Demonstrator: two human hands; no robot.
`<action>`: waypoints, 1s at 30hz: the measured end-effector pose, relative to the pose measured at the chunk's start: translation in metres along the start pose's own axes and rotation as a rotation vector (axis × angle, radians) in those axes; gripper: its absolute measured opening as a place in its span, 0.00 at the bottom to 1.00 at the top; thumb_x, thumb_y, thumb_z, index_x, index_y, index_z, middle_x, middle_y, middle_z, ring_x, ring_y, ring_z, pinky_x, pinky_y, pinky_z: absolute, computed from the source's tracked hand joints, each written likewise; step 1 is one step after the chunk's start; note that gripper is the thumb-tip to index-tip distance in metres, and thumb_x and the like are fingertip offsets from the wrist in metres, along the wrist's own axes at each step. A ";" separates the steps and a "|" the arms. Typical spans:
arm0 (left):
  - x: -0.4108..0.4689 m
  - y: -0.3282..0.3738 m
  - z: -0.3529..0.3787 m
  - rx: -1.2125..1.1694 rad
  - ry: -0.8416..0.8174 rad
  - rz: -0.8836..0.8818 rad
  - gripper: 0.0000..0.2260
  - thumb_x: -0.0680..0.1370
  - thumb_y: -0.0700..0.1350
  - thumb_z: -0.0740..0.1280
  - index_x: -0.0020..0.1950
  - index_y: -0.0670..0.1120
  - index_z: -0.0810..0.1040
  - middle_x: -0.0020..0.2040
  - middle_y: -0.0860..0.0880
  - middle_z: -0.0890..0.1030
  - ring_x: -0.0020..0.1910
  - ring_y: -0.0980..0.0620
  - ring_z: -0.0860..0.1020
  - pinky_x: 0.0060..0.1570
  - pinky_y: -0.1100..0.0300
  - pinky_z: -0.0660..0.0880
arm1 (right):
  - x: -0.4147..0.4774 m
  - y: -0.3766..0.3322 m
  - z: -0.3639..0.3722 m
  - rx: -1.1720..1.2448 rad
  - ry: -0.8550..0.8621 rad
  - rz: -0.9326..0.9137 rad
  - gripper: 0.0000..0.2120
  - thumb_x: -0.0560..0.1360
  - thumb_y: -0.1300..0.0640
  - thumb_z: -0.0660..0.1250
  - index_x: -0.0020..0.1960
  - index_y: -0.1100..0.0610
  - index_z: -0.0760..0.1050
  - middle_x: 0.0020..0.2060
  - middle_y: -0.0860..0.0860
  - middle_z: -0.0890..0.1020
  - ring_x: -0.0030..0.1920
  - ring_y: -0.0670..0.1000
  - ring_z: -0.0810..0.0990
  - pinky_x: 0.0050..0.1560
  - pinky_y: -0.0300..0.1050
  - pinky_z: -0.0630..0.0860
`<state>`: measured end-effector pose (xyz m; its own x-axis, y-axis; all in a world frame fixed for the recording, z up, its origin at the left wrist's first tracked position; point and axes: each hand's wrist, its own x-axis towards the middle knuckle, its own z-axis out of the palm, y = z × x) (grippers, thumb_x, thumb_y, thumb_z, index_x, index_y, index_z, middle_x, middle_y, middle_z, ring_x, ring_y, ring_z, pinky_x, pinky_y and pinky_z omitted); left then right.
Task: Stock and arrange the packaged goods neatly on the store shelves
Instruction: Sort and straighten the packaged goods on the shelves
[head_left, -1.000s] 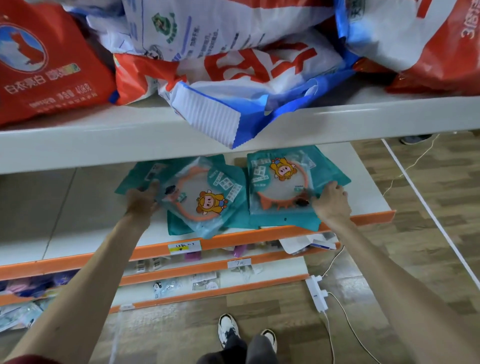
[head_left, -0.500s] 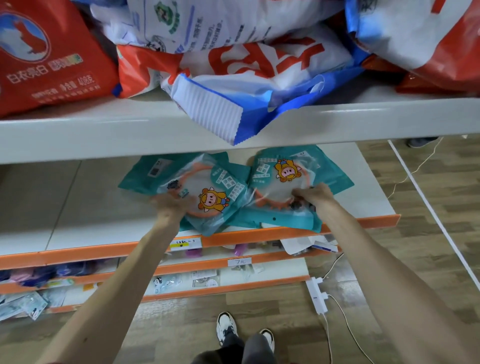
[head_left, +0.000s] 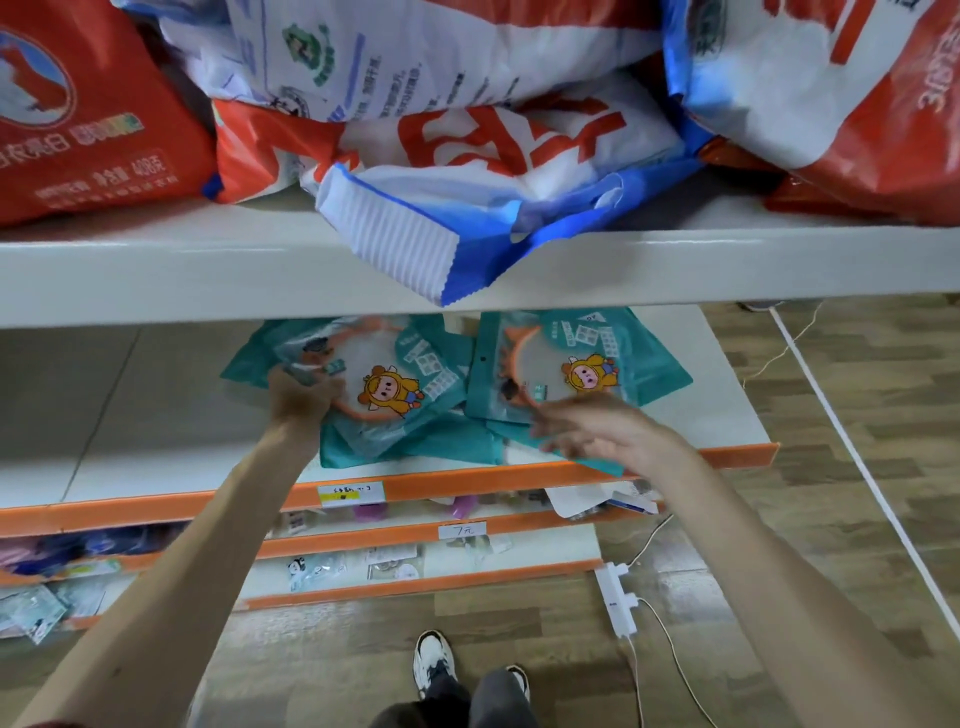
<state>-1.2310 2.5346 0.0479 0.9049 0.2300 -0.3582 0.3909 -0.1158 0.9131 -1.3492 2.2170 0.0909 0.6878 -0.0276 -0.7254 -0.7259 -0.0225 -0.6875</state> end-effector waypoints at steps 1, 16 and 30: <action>0.002 -0.002 -0.004 0.002 -0.019 -0.005 0.15 0.72 0.30 0.70 0.57 0.38 0.74 0.44 0.46 0.79 0.40 0.49 0.79 0.30 0.62 0.76 | 0.011 -0.006 -0.009 -0.090 0.121 -0.097 0.15 0.76 0.57 0.70 0.59 0.64 0.77 0.46 0.56 0.86 0.42 0.53 0.85 0.39 0.43 0.82; -0.002 -0.020 -0.017 0.016 -0.079 -0.116 0.16 0.71 0.29 0.71 0.55 0.42 0.75 0.46 0.47 0.80 0.43 0.47 0.80 0.47 0.48 0.80 | 0.090 -0.048 -0.057 -1.316 0.499 -0.183 0.54 0.62 0.32 0.74 0.75 0.57 0.55 0.73 0.59 0.63 0.74 0.62 0.58 0.73 0.61 0.57; -0.003 0.003 -0.012 -0.221 -0.108 -0.182 0.10 0.73 0.34 0.72 0.54 0.35 0.80 0.49 0.41 0.82 0.48 0.42 0.81 0.58 0.43 0.76 | -0.004 -0.045 -0.081 -0.600 0.348 -0.179 0.08 0.71 0.57 0.75 0.46 0.60 0.80 0.34 0.54 0.82 0.33 0.51 0.79 0.34 0.42 0.75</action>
<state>-1.2348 2.5453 0.0536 0.8406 0.1219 -0.5278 0.5129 0.1341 0.8479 -1.3200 2.1376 0.1278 0.8282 -0.2871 -0.4813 -0.5472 -0.5996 -0.5840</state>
